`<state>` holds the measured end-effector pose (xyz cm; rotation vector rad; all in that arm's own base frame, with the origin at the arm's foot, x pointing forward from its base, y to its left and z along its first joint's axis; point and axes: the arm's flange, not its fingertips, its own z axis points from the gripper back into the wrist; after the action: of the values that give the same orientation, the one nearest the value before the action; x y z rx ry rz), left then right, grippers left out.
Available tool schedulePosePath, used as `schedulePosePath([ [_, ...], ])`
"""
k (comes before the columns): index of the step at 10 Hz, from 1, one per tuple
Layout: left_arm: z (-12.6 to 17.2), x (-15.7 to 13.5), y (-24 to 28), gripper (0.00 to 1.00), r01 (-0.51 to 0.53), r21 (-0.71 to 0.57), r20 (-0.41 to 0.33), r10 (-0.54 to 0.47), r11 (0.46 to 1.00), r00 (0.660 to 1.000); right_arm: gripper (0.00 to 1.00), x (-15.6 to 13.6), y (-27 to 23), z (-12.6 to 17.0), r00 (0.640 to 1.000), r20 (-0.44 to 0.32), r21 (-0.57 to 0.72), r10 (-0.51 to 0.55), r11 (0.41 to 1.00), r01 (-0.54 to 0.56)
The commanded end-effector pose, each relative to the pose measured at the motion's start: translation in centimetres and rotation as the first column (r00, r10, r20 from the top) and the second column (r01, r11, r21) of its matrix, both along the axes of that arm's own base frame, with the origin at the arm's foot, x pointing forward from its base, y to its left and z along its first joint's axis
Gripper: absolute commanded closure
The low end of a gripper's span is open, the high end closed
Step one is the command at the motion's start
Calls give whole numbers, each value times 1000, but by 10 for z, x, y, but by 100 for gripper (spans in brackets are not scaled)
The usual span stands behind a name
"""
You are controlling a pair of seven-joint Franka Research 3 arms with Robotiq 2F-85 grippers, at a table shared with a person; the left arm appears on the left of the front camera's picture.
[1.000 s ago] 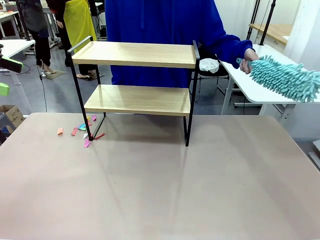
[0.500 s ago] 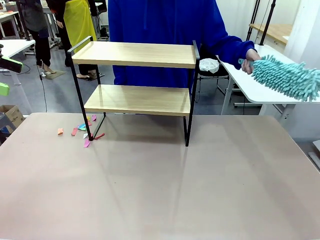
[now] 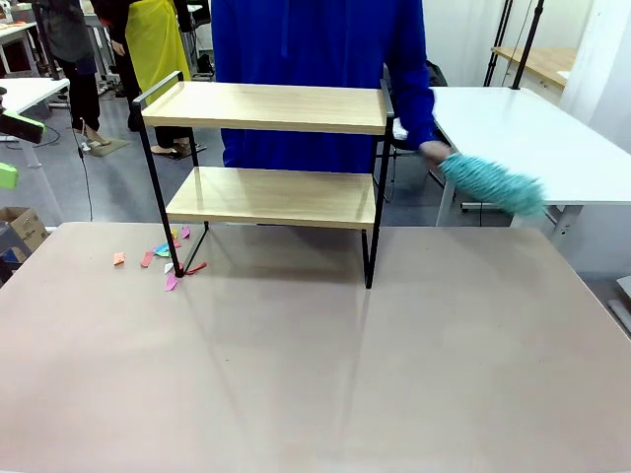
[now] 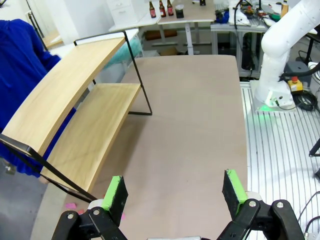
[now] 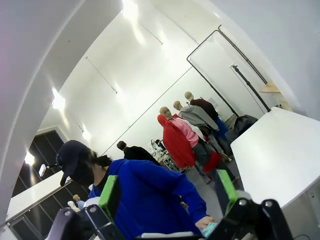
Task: Clean the shelf.
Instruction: Hand the Duster back to the human.
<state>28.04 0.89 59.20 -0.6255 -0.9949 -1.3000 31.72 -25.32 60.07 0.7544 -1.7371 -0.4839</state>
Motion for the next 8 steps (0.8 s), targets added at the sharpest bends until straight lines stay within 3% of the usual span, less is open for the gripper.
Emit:
schedulePosePath([
  [1,1,3,-2,0,16,-20,18,-16,1000,1000,0,0,1,0,1000,1,2,-1,1000,1],
  [8,1,3,-2,0,16,-20,18,-16,1000,1000,0,0,1,0,1000,1,2,-1,1000,1],
])
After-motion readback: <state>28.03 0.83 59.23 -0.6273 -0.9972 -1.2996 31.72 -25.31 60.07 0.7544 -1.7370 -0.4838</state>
